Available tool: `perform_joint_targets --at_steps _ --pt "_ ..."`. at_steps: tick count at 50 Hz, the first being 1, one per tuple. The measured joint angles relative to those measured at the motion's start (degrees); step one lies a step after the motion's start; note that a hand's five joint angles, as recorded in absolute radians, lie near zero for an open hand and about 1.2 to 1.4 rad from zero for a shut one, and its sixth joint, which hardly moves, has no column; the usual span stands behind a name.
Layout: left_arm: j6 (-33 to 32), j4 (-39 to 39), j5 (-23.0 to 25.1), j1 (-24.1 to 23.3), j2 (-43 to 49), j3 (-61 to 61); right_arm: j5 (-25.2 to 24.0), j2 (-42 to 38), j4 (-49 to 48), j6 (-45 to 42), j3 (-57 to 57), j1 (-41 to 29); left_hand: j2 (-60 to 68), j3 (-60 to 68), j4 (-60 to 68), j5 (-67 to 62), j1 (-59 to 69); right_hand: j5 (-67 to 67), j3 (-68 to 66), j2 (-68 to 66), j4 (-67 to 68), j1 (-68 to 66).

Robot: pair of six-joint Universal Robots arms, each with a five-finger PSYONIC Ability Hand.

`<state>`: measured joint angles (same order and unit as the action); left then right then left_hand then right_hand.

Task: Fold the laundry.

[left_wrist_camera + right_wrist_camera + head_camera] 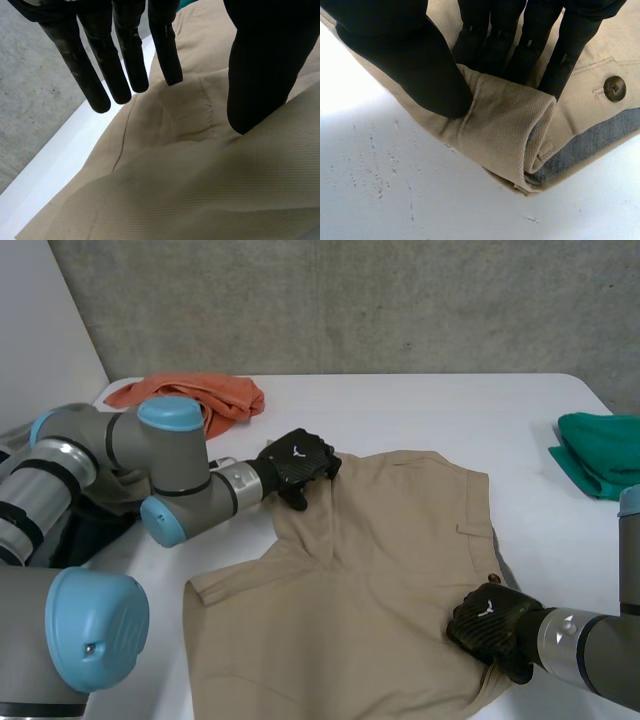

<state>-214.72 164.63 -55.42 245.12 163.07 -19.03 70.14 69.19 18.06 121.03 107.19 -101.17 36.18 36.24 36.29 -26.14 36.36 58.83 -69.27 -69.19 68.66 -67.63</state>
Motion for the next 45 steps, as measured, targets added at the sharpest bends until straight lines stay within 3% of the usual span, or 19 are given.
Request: perform_joint_targets --at_steps 11,15,17,19,28,35,45 --pt "-0.9 -0.1 0.3 -0.5 1.3 0.4 -0.4 -0.1 -0.2 0.1 0.0 0.4 2.3 2.2 2.3 -2.2 2.4 0.0 -0.2 -0.2 0.0 0.0" --pt "-1.7 -0.1 0.2 -0.7 1.6 0.4 -0.6 -0.1 -0.3 0.1 -0.1 0.7 11.1 10.3 10.3 -10.2 11.2 0.0 -0.2 -0.3 0.0 0.0" --pt "-2.6 0.1 -0.4 -0.8 1.7 0.3 -0.6 -0.1 -0.3 0.1 -0.1 0.9 24.5 24.2 24.4 -23.9 24.8 0.0 -0.2 -0.3 0.0 0.0" --pt "-3.9 0.5 -1.6 -1.0 1.5 0.0 -0.7 -0.1 -0.3 0.1 -0.2 1.1 30.7 30.2 30.6 -29.6 29.3 0.0 -0.2 -0.3 0.0 0.0" --pt "-10.6 5.6 -10.9 -1.3 -4.0 -7.0 -1.0 -0.1 -0.3 0.1 -0.2 1.2 32.2 31.7 32.4 -30.2 29.3 0.0 -0.2 -0.3 0.0 0.0" --pt "-12.5 9.0 -16.8 -0.7 -14.4 -20.4 -1.4 0.1 -0.2 0.2 -0.2 1.0 32.2 31.7 32.4 -30.2 29.3 0.0 -0.2 -0.3 0.0 0.0" --pt "-15.7 8.1 -26.8 2.2 -26.3 -38.6 -2.8 1.7 0.0 1.4 -0.1 0.5 32.3 31.9 32.4 -30.2 29.3 0.0 -0.2 -0.3 0.0 0.0"
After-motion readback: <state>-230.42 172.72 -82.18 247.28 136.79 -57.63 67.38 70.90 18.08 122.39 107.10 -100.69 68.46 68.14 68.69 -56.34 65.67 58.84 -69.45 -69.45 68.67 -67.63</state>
